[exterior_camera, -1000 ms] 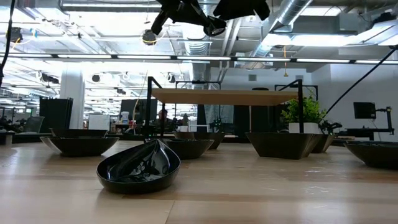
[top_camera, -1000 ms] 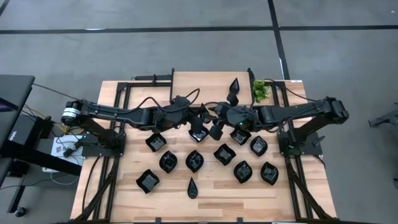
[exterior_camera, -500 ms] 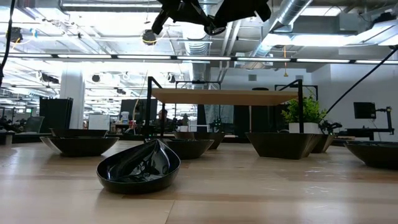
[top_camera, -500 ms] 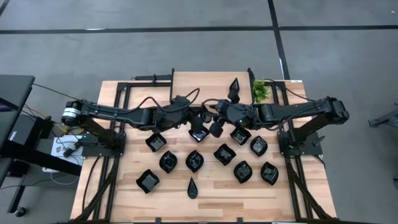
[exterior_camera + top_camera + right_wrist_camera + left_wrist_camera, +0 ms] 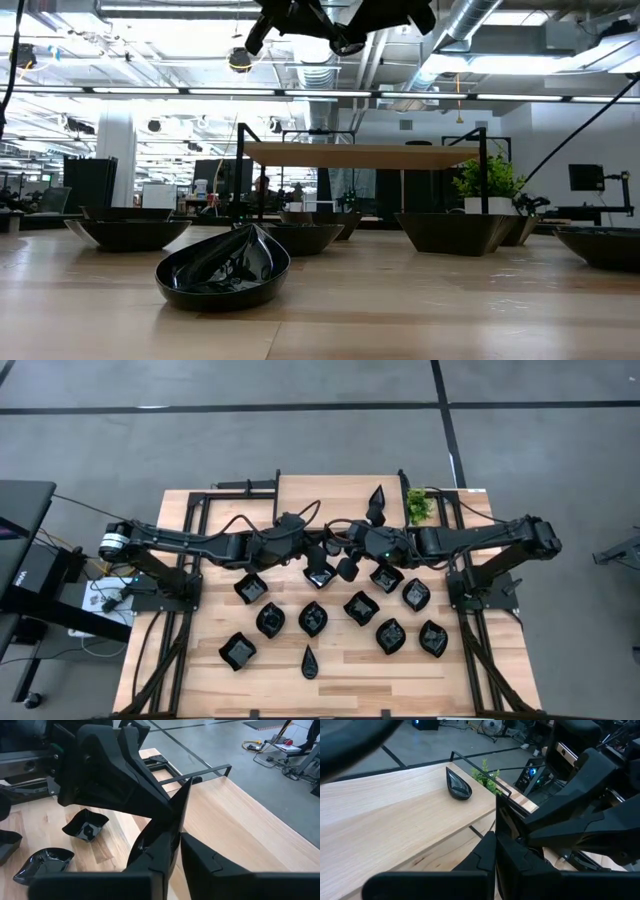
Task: Pick & Place Mini shaped plates
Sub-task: Stack the drop-shaped plate on top of the other drop-shaped plates on the shelf
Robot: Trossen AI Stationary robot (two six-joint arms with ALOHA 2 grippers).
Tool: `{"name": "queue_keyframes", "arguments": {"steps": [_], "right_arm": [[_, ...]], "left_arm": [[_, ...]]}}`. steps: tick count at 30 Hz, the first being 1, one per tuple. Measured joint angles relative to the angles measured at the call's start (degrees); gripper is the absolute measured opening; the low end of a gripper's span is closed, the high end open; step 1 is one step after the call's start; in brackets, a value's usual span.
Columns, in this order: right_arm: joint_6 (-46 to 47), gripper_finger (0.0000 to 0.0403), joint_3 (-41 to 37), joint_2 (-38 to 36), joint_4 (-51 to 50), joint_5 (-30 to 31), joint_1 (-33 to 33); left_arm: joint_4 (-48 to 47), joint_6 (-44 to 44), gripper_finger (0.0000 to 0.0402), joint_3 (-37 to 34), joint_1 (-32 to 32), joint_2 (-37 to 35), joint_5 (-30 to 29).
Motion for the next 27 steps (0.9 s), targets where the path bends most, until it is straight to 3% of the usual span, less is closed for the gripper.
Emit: {"name": "queue_keyframes", "arguments": {"steps": [6, 27], "right_arm": [[0.02, 0.0004, -0.04, 0.00, -0.17, 0.22, -0.04], [0.07, 0.0001, -0.07, 0.00, -0.05, 0.26, 0.04]], "left_arm": [[-0.03, -0.14, 0.0007, 0.00, -0.02, 0.00, -0.17], [0.05, -0.20, 0.0017, 0.00, -0.04, 0.00, 0.02]]}}
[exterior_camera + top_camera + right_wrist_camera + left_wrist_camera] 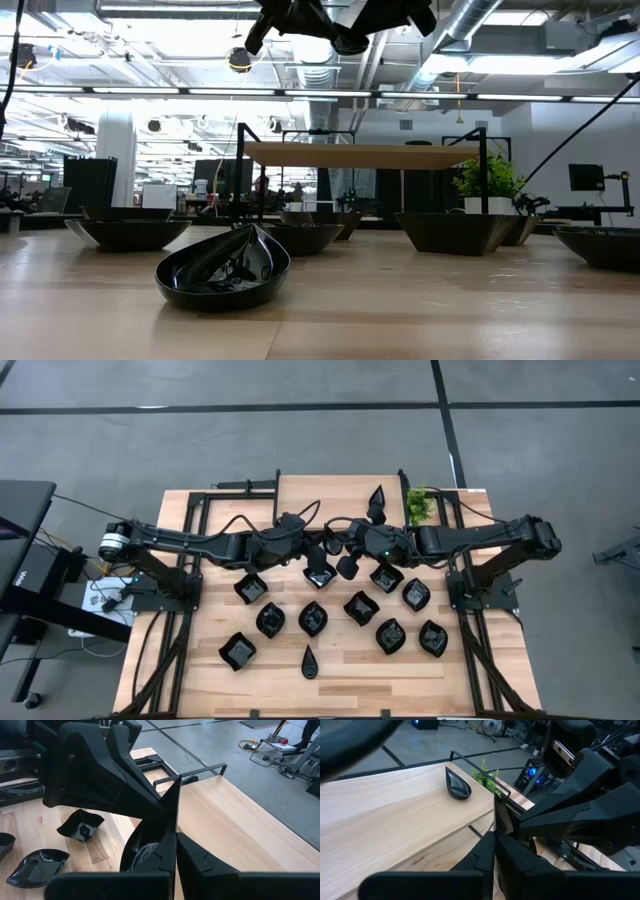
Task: Pick & Place Mini shaped plates
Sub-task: Stack the drop-shaped plate on top of the other drop-shaped plates on the shelf
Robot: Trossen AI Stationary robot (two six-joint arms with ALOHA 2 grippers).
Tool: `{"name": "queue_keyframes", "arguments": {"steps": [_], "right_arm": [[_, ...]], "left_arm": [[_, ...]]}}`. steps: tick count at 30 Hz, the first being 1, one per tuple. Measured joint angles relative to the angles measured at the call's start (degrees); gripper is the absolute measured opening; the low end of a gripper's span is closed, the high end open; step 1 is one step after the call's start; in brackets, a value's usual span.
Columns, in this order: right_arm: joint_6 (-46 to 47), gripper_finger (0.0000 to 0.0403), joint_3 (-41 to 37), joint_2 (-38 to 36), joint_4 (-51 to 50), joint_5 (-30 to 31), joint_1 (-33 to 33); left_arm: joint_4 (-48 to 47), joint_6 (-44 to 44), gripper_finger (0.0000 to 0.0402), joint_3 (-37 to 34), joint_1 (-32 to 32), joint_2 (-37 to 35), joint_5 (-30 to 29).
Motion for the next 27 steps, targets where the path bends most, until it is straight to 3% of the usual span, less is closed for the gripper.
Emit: {"name": "queue_keyframes", "arguments": {"steps": [16, 27], "right_arm": [[2.99, 0.0000, 0.02, 0.00, -2.43, -0.19, 0.04], [5.78, 0.0000, 0.02, 0.00, -4.83, 0.11, -1.92]], "left_arm": [[-0.68, 0.26, 0.0134, 0.00, 0.00, -0.19, -0.10], [-3.71, 0.45, 0.0147, 0.00, 0.00, -3.20, -0.17]]}}
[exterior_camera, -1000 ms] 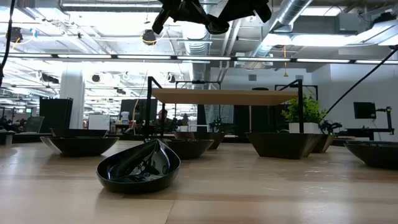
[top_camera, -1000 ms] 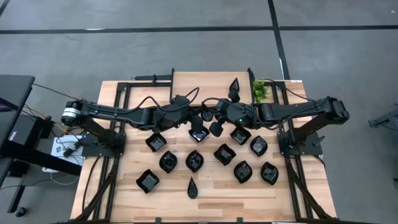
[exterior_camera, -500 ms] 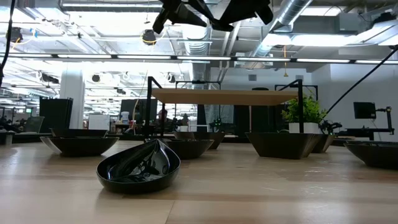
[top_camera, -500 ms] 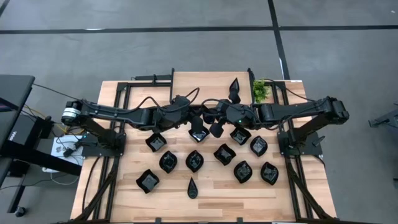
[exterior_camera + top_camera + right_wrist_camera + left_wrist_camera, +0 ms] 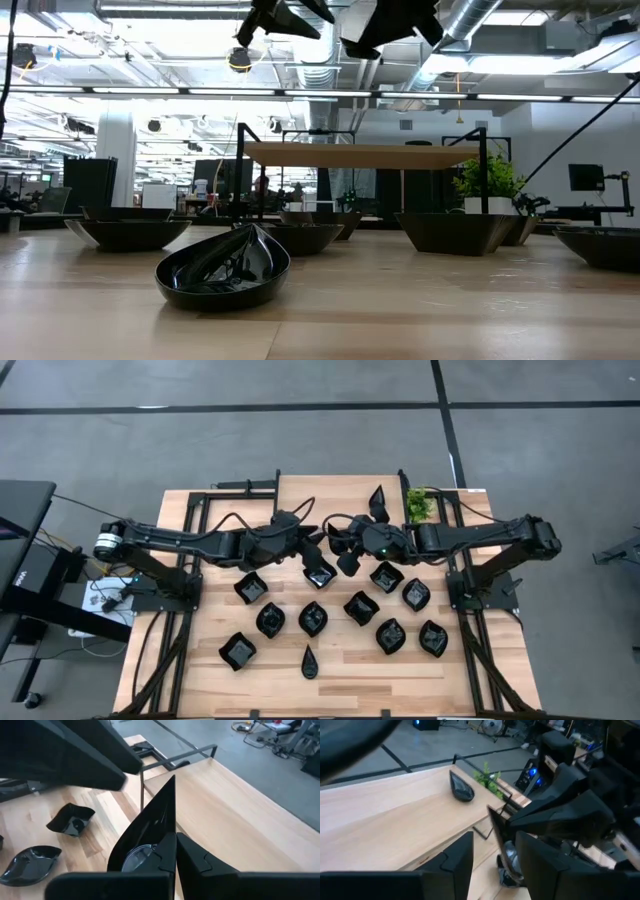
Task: Pick & Place Mini shaped plates
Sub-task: Stack the drop-shaped plate on top of the other drop-shaped plates on the shelf
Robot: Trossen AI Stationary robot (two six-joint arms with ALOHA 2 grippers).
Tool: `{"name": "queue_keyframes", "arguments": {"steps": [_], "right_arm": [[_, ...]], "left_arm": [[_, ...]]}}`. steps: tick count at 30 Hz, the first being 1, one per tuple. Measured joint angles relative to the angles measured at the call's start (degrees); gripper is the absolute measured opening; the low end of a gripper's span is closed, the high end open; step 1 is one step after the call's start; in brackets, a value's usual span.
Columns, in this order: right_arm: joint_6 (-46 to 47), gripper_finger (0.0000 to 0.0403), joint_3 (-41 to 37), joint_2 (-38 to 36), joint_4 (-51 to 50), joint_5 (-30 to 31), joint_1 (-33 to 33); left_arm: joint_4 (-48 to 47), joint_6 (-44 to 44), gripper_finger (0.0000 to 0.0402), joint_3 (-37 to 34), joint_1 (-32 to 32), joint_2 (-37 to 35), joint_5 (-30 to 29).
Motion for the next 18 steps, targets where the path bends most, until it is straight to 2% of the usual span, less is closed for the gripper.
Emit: {"name": "queue_keyframes", "arguments": {"steps": [10, 13, 18], "right_arm": [[3.42, 0.0000, -0.02, 0.00, -2.49, -0.19, -3.50], [4.66, 0.0000, -0.02, -0.26, -3.22, -0.60, -5.16], [5.78, 0.0000, -0.09, -1.44, -4.86, -1.65, -8.09]], "left_arm": [[-2.97, 0.27, 0.0145, -0.24, -0.22, -2.59, 0.18], [-2.81, 0.23, 0.0145, -2.40, -0.47, -3.54, 0.11], [-2.31, -2.15, 0.0145, -8.14, -1.65, -7.23, -3.43]]}}
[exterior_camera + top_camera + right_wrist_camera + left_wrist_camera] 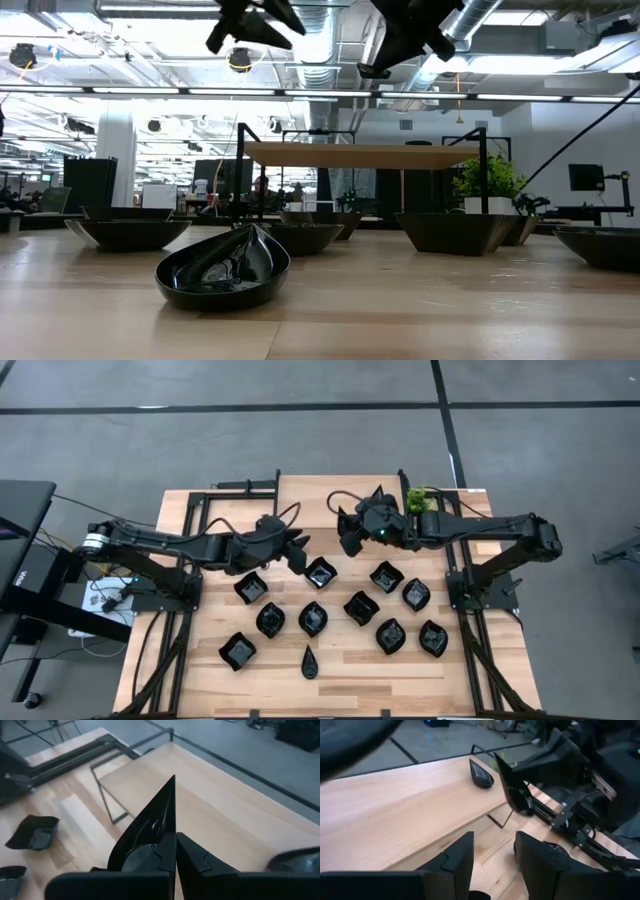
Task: Pick & Place Mini shaped plates
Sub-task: Stack the drop-shaped plate on top of the other drop-shaped plates on the shelf
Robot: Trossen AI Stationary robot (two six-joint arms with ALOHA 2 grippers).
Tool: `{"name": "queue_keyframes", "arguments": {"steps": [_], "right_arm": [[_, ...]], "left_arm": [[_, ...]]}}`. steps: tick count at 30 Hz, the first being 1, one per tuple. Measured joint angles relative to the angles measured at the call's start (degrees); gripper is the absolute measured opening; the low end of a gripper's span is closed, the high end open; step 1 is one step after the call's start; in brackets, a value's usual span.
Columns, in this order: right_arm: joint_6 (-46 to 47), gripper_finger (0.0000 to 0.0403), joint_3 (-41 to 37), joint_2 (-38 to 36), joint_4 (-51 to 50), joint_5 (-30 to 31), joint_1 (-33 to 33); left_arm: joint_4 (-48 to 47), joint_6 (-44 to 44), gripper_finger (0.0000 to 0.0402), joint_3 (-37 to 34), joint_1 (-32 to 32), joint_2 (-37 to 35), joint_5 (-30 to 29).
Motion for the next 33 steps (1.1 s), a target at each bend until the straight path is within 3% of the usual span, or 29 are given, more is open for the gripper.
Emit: {"name": "queue_keyframes", "arguments": {"steps": [6, 20, 33], "right_arm": [[0.61, 0.0000, 0.06, -1.72, -0.86, -0.83, -3.67], [9.16, 0.0000, 0.09, -3.81, -6.27, -6.00, -15.06], [15.49, 0.0000, 0.09, -2.97, -11.25, -12.37, -27.29]], "left_arm": [[0.95, 1.27, 0.0145, -7.25, -1.06, -8.60, 0.11], [3.97, 3.60, 0.0145, -25.15, -3.44, -29.85, 7.42], [6.69, 5.15, 0.0145, -32.25, -4.43, -35.46, 8.60]]}}
